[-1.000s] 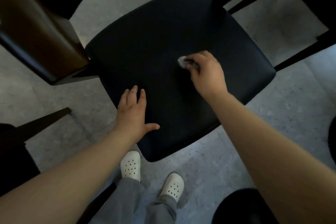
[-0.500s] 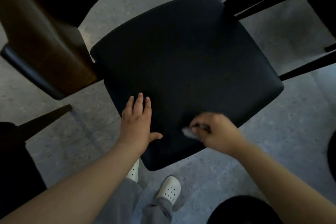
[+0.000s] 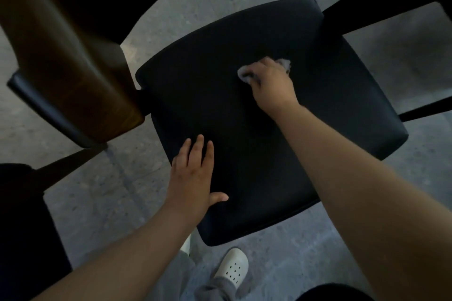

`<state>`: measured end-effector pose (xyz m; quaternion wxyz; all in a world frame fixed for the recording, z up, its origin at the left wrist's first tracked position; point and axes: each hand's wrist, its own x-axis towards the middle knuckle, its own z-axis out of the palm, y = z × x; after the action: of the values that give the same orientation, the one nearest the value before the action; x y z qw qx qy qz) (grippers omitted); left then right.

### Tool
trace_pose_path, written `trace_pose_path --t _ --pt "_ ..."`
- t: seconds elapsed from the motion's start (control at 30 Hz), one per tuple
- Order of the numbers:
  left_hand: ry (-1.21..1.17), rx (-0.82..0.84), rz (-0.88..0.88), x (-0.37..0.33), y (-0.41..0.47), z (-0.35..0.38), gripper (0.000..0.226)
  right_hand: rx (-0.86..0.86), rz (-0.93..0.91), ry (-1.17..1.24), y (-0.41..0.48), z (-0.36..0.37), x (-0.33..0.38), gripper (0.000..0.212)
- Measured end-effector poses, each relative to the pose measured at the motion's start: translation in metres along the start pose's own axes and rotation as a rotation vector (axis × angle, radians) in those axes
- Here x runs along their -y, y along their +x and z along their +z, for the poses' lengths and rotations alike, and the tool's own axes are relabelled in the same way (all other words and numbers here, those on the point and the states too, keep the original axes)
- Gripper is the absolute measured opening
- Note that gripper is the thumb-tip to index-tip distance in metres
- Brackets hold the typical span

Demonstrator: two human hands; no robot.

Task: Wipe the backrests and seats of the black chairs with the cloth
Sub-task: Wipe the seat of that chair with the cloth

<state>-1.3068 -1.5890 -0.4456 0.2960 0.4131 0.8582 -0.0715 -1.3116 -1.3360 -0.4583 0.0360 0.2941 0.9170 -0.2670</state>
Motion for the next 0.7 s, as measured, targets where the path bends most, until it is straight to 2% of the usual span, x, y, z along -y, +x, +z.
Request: trace_pose_path --t 0.07,0.13,0.23,0.27,0.3,0.37,0.43,0.5,0.57,0.7 --pt "-0.015 0.004 -0.017 -0.001 0.001 -0.001 0.116 0.039 -0.094 0.047 -0.049 0.003 -0.006 0.023" --pt "-0.021 0.01 -0.03 -0.003 0.001 -0.003 0.116 0.151 -0.137 0.076 -0.111 0.002 -0.013 0.019" --pt "-0.011 0.012 -0.035 -0.005 0.0 -0.004 0.115 0.448 -0.057 0.113 -0.186 -0.011 -0.021 0.02" --pt "-0.008 0.009 -0.034 -0.005 0.0 -0.003 0.115 0.458 -0.015 0.145 -0.196 -0.016 -0.023 0.02" --pt "-0.006 0.009 -0.035 -0.005 -0.001 -0.003 0.115 0.387 0.014 0.184 -0.196 -0.02 -0.023 0.018" --pt "0.006 0.012 -0.038 -0.006 0.0 -0.003 0.116 0.134 0.026 0.215 -0.174 -0.026 -0.021 0.016" --pt "0.028 0.017 -0.038 -0.006 0.0 -0.003 0.117 -0.033 0.021 0.182 -0.134 -0.025 -0.013 0.023" --pt "0.041 0.016 -0.036 -0.006 0.0 -0.003 0.117 -0.065 0.065 0.159 -0.093 -0.016 -0.008 0.032" --pt "0.031 0.013 -0.039 -0.006 0.0 -0.003 0.117 -0.013 0.111 0.08 -0.073 -0.002 -0.008 0.036" --pt "0.032 0.015 -0.043 -0.007 0.0 -0.005 0.116 0.0 -0.01 0.063 -0.135 0.016 -0.019 0.022"
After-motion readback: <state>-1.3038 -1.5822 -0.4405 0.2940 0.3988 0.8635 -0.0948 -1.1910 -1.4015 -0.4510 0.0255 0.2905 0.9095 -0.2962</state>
